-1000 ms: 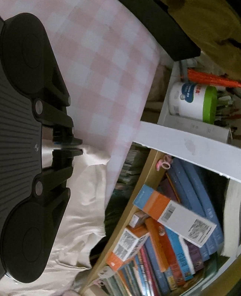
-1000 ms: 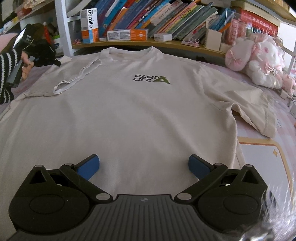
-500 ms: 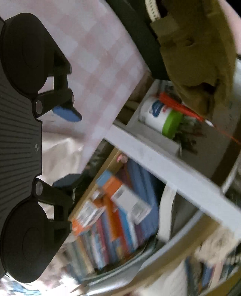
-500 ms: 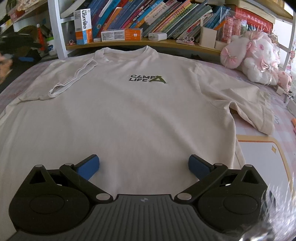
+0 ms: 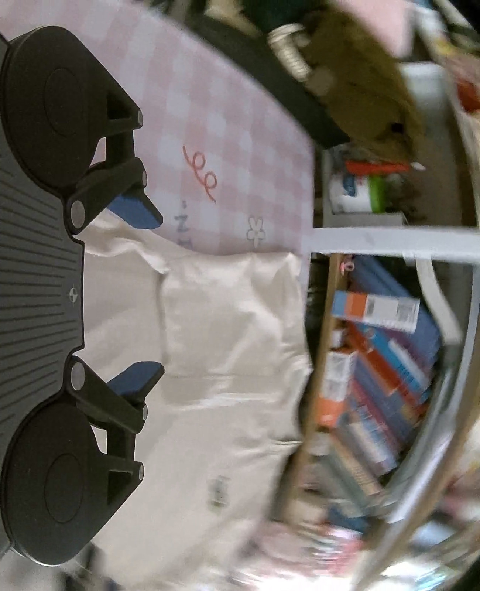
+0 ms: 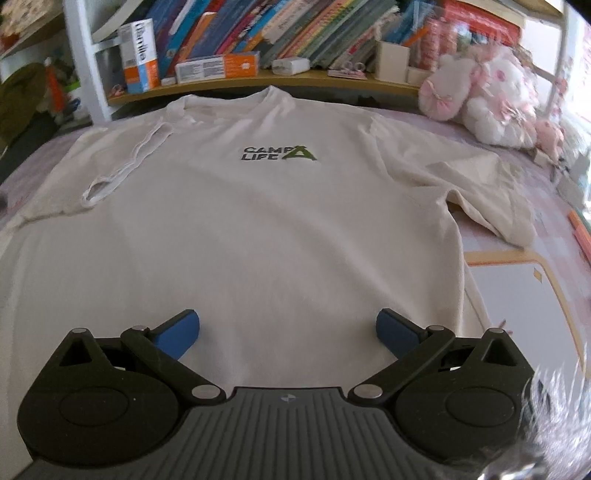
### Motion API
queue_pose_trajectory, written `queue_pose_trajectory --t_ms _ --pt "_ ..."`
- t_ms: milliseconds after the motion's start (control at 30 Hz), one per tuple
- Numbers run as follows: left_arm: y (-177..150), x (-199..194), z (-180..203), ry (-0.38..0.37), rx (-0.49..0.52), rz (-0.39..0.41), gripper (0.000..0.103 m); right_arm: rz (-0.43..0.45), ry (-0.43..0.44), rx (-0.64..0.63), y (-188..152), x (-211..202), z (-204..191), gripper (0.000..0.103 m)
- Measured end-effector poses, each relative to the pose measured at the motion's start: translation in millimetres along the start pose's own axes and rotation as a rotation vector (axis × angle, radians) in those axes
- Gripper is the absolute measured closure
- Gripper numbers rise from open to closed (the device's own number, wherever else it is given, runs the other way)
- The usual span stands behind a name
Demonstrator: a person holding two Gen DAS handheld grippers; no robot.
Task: Fold clothes
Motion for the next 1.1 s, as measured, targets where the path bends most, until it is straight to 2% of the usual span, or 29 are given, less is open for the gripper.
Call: queue_pose_trajectory --t_ms 67,233,400,667,967,1100 --pt "-11.0 -8.9 14.5 0.038 0.068 -0.012 0.014 0.019 -0.005 0.026 0.5 -9.2 -1.0 0.000" --pt "-16.5 -21.5 41.7 0.001 0.093 0.000 0.010 0.066 0.002 0.057 -0.4 -41.5 -10.1 0.000" --pt "-23.5 -27.2 65.1 -0.088 0.086 -0.019 0.010 0.115 -0.033 0.051 -5.3 -63.6 -15.6 0.000" --pt "-29.3 -27.4 79.2 -0.141 0.118 -0.050 0.010 0.097 -0.078 0.096 -13.3 -68.9 -4.9 0.000" --pt "-30.4 -28.9 86.6 -0.090 0.062 -0.067 0.010 0.095 -0.043 0.085 -11.0 -63.1 10.3 0.000" --pt "-31.0 -31.3 101.0 -0.037 0.041 -0.071 0.010 0.092 -0.004 0.066 -6.4 -55.3 26.5 0.000"
Point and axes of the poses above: each gripper's, at about its wrist camera, not at the fingertips, and x roughly the way its jaws point, z to its right, y to its top, the point moved 1 cm from there along x, roughly the way its jaws point, and after that the axes turned 2 degrees about -z, right-handed, at the moved point
